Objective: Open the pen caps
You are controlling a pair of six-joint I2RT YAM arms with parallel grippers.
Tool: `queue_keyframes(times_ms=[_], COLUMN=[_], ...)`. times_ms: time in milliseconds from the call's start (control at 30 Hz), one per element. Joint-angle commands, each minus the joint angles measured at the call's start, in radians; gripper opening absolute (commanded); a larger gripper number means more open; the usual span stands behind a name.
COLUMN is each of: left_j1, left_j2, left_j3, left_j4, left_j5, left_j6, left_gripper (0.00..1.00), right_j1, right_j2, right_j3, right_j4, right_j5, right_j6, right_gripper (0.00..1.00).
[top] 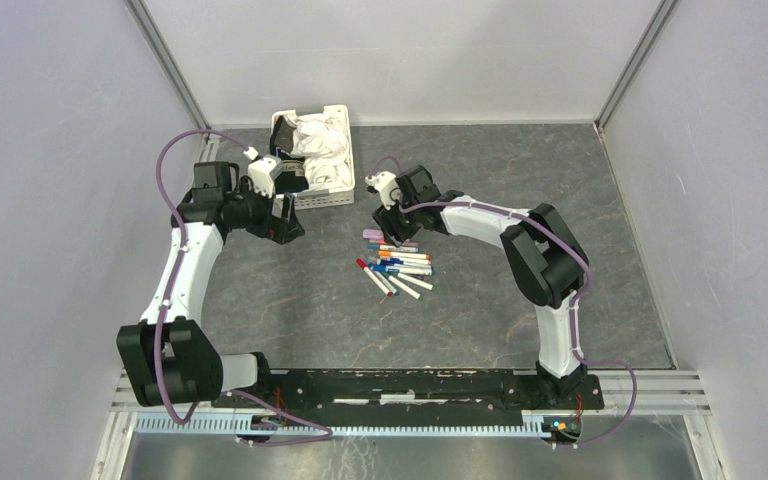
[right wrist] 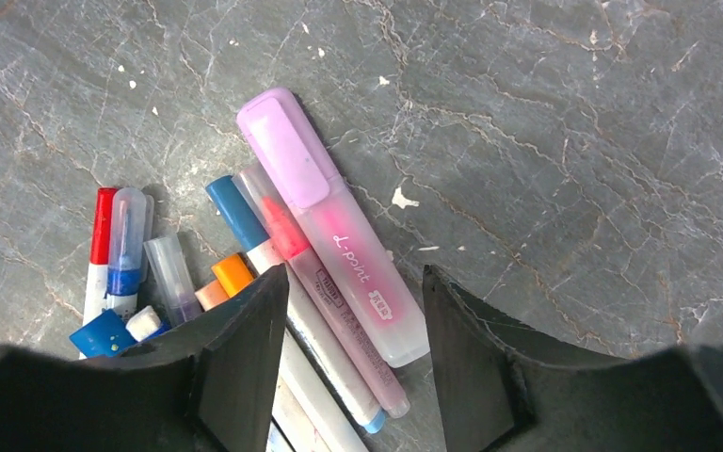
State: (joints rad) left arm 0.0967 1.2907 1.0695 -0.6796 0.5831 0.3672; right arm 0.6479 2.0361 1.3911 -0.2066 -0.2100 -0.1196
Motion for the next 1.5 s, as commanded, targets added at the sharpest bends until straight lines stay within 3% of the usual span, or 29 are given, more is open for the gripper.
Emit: queue_keyframes(times_ms=[0,300,500,633,767,933,1467], left_j1=[0.005,0.004,0.003,0.003,0.003,0.003,0.003], left_j2=[-0.024,-0.016,-0.008,-0.003,0.007,0.010,0.009], left_j3=[0.048,0.069,0.092,0.108,0.122,0.126,0.135], left_j4=[-0.039,-0.098,-0.219,-0.232,-0.252,-0.259,-0.287], left_j5=[0.059,0.118,0.267,0.265,0.260,0.271,0.297], left_j6=[0.063,0.132,0.261,0.286,0.305,0.312,0.345], left_gripper=[1.00,1.00,1.00,1.00,1.00,1.00,1.00], right_j1=[0.003,0.003,0.003,0.001,0.001,0.002,-0.005], right_j2=[0.004,0.037,0.022,-0.017,-0.044,-0.017,0.098], right_j3=[0.019,-0.041,-0.036,-0.014,0.005,0.040,0.206], right_j4=[-0.005,0.015,0.004,-0.022,-0.056,-0.073,-0.141], right_j5=[-0.001,0.017,0.012,-0.023,-0.046,-0.052,-0.058], right_j6=[-0.024,-0.031,-0.032,-0.040,-0.055,-0.059,-0.063], right_gripper=[0.59,0.51,0.36,0.30,0.38,0.65,0.61])
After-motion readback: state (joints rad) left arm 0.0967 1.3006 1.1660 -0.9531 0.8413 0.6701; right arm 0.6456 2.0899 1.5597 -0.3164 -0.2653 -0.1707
